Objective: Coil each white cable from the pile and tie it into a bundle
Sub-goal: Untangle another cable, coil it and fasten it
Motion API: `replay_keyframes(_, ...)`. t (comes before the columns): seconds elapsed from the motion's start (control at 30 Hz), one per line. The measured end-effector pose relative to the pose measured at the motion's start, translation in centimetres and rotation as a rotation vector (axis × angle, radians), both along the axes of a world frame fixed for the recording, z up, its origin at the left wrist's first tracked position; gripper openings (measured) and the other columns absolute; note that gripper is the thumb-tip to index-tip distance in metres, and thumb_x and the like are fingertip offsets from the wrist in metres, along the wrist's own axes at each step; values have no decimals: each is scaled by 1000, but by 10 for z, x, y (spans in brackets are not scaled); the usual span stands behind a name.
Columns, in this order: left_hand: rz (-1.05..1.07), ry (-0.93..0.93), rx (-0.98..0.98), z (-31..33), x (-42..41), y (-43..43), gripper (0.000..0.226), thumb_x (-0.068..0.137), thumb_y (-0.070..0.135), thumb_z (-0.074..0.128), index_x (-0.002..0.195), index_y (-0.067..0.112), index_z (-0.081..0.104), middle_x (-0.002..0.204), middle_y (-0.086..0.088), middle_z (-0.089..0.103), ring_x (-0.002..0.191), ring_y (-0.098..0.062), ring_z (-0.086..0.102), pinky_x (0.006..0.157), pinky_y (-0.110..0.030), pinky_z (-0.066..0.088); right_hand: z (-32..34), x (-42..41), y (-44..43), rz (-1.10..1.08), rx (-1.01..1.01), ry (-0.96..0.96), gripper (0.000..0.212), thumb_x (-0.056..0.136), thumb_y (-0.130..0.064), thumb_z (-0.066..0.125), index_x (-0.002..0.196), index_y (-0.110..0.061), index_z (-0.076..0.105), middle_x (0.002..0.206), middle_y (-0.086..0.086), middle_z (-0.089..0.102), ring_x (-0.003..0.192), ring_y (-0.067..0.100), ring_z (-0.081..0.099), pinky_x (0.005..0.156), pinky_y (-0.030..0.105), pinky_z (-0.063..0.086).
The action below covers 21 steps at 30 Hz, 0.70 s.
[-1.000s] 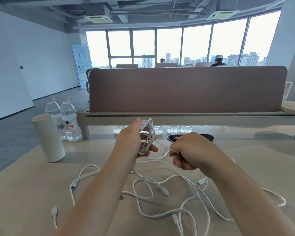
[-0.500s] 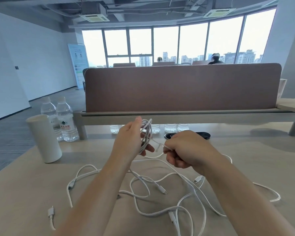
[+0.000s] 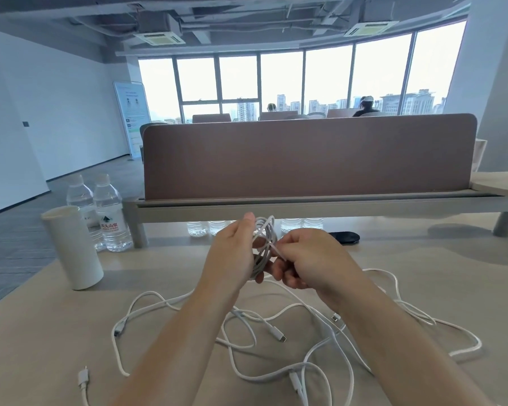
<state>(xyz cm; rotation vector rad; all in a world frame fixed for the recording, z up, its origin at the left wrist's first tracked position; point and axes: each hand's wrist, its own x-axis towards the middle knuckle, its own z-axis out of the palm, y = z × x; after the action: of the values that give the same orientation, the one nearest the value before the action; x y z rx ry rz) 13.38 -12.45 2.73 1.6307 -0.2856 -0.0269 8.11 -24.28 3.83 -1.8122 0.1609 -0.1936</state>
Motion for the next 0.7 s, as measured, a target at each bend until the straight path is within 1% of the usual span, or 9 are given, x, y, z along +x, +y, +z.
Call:
replay_keyframes(0.1, 46, -87, 76, -3, 2, -1, 42, 105, 41, 40, 84, 21, 70, 75, -5, 71, 58, -29, 64, 52, -35, 48, -1, 1, 1, -9, -44, -12, 27, 92, -4, 50, 67, -7, 57, 54, 10, 61, 42, 17, 42, 47, 23, 35)
replay_keyframes(0.2, 42, -134, 99, -1, 0, -2, 34, 104, 34, 41, 94, 27, 72, 80, -10, 70, 55, -26, 63, 44, -30, 47, -3, 3, 0, -16, -29, -6, 23, 92, -3, 48, 72, -7, 57, 57, 12, 62, 48, 20, 45, 52, 28, 38)
replay_keyframes(0.27, 28, -136, 94, -1, 0, -2, 30, 104, 33, 41, 97, 21, 68, 83, -19, 66, 53, -26, 60, 42, -31, 45, -5, 5, -1, -22, -4, -17, 12, 94, -5, 49, 83, -5, 54, 56, 11, 61, 53, 22, 46, 55, 31, 39)
replay_keyframes(0.33, 25, -120, 91, -2, 0, -3, 31, 104, 36, 42, 96, 11, 59, 84, -28, 61, 50, -29, 58, 43, -33, 43, -6, 6, -2, -30, 24, -41, 9, 98, -11, 51, 94, -3, 51, 54, 10, 60, 58, 23, 48, 57, 32, 39)
replay_keyframes(0.37, 23, -108, 96, -2, 0, -3, 33, 104, 36, 42, 95, 8, 55, 82, -30, 59, 47, -28, 58, 43, -32, 42, -7, 6, -2, -32, 46, -48, 11, 100, -15, 52, 102, -4, 50, 53, 10, 60, 59, 24, 48, 56, 31, 38)
replay_keyframes(0.43, 0, -92, 109, -2, 0, -2, 37, 106, 33, 40, 89, 1, 49, 74, -29, 57, 44, -28, 59, 42, -30, 40, -7, 6, -3, -29, 78, -61, 14, 100, -16, 54, 113, -14, 49, 53, 8, 59, 55, 23, 49, 53, 28, 39)
replay_keyframes(0.53, -59, -66, 100, 1, -2, -1, 40, 106, 29, 36, 93, -5, 52, 69, -29, 62, 46, -32, 63, 44, -31, 38, -8, 9, -6, -52, -6, -128, 18, 97, -14, 56, 112, -26, 55, 56, 4, 60, 52, 17, 52, 60, 33, 44)
replay_keyframes(0.6, -86, -49, 84, 1, -3, -1, 39, 107, 28, 36, 94, -2, 58, 65, -23, 65, 47, -33, 64, 46, -31, 39, -6, 11, -8, -60, -102, -148, 18, 95, -13, 53, 108, -25, 59, 56, 3, 62, 53, 15, 54, 63, 35, 45)
replay_keyframes(0.7, -145, -12, 70, 1, -5, -1, 42, 109, 35, 35, 90, 9, 62, 67, -18, 69, 50, -33, 66, 48, -31, 40, -5, 12, -10, -72, -134, -137, 17, 92, -11, 51, 100, -18, 64, 60, 6, 65, 57, 18, 55, 67, 42, 49)
